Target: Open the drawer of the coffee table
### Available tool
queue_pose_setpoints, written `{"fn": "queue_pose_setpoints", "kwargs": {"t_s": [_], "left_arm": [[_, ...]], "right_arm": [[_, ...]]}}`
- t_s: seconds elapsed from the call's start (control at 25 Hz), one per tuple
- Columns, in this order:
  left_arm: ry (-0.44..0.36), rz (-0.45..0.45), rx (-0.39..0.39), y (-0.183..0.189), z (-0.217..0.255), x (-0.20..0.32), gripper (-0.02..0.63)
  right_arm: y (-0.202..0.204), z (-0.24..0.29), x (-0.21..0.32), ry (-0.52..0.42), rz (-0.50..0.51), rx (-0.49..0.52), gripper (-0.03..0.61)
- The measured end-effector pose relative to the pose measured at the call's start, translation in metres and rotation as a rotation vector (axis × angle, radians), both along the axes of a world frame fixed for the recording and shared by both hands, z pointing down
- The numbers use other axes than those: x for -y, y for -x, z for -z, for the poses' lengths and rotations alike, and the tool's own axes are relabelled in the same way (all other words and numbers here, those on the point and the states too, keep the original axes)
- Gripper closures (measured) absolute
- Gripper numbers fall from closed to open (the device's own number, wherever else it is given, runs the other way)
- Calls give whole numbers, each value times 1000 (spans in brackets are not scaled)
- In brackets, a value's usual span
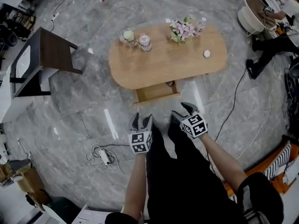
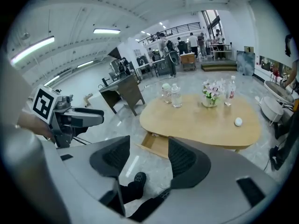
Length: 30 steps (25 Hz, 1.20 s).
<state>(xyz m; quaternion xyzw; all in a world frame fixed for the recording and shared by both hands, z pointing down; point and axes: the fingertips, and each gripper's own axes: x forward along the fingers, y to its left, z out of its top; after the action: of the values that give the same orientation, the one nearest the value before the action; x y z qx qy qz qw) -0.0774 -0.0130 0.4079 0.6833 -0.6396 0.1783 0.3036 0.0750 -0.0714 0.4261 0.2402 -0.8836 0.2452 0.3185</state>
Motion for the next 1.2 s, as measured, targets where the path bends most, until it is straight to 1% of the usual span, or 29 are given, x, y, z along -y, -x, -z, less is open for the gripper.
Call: {"fn": "queue_pose_setpoints", "kwargs": {"t_s": [0.12, 0.16, 0.24, 0.32, 0.4, 0.44, 0.6, 0.72, 0.84, 0.96, 1.2], "left_arm": [[-55, 2, 21, -4, 34, 4, 344], [-69, 6, 23, -6, 44, 4, 362], [-94, 12, 24, -9, 63, 2, 389], [-120, 15, 23, -12, 81, 0, 422], [-146, 25, 15, -13, 96, -4, 490], [-158, 27, 7, -14, 103, -7, 510], [-212, -8, -46, -18, 128, -13, 530], [-252, -37, -69, -16, 147, -20, 578], [-298, -72, -82, -8, 169, -25, 580], [-350, -109, -98, 4, 191, -33, 592], [-423, -193, -86, 27, 233, -72, 600]], "right_arm": [[2, 32, 4, -43, 14, 21, 325], [1, 43, 4, -60, 17, 28, 343], [2, 64, 1, -91, 27, 44, 434], [5, 82, -4, -107, 38, 70, 452], [7, 97, -8, -114, 46, 102, 461], [9, 104, -10, -119, 52, 114, 468], [14, 121, -15, -157, 72, 112, 506], [14, 134, -19, -179, 41, 110, 530], [16, 151, -24, -215, -16, 106, 545], [25, 168, -35, -246, -47, 108, 554], [37, 209, -67, -300, -136, 163, 565]]}}
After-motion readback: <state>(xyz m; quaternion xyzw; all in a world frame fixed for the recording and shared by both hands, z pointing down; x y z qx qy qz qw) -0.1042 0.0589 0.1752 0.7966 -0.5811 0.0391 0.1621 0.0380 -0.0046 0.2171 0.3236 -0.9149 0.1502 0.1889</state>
